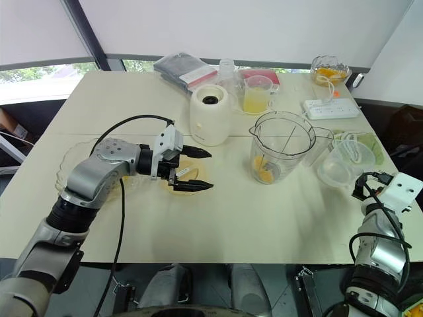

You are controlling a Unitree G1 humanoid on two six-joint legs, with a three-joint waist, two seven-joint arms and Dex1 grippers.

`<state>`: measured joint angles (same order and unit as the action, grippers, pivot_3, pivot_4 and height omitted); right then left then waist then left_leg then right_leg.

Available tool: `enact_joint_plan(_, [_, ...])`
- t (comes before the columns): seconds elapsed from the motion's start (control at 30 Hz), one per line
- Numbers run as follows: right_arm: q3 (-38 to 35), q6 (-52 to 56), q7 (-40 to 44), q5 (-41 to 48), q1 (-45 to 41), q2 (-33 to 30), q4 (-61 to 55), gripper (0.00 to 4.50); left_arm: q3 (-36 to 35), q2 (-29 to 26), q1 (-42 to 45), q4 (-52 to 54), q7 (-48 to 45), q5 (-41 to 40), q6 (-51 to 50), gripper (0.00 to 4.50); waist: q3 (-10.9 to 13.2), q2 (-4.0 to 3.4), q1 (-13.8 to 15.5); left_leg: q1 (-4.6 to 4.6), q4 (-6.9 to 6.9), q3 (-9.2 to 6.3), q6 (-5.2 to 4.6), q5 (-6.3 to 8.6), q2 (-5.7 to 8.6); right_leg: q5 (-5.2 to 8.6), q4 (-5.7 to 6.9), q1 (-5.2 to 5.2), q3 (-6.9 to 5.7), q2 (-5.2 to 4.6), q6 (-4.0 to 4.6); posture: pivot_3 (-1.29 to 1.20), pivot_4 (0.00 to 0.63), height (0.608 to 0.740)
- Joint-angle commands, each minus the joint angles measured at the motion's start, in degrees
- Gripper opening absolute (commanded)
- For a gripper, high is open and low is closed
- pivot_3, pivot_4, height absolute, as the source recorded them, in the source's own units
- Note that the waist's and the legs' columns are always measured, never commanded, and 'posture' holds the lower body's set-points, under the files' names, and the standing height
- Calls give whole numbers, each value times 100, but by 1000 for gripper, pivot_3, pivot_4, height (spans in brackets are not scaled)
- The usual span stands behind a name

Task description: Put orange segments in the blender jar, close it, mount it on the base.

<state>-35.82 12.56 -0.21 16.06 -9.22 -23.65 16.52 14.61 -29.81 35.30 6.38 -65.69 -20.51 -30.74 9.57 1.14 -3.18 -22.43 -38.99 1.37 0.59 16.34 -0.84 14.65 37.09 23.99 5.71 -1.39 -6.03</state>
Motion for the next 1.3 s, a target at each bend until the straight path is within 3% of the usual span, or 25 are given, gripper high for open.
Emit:
enact_joint_plan(0.03, [-32,-172,-19,44,-163,-95,169,4500,-108,-65,-40,278,60,-58,4,4451,0,0,-27,0,1,0,0,0,0,0,0,0,0,0,0,0,150,740])
enact_joint_plan(0.53, [159,-456,18,-9,-579,-175,914,4500,-152,-198,-199,558,287,-120,-157,4451,5,-1,-98,1,5,1,0,0,-2,0,-2,1,3,0,-1,0,150,740])
enact_joint_plan(0.63, [200,-519,33,-24,-675,-204,1071,3653,-173,-216,-215,591,325,-133,-188,4500,5,-2,-99,1,5,1,-1,0,-2,0,-2,1,4,0,-1,0,150,740])
enact_joint_plan(0.87, [304,-671,70,-37,-829,-284,1420,44,-181,-264,-283,723,415,-178,-258,4500,7,-2,-77,-2,9,0,-1,1,-3,1,-7,1,4,-1,-3,0,150,740])
enact_joint_plan(1.3, [477,-729,-33,-68,-658,-178,987,44,-138,-273,-214,626,453,-177,-207,4500,10,-4,-85,-3,9,0,-2,1,-3,2,-10,1,6,-2,-5,0,150,740])
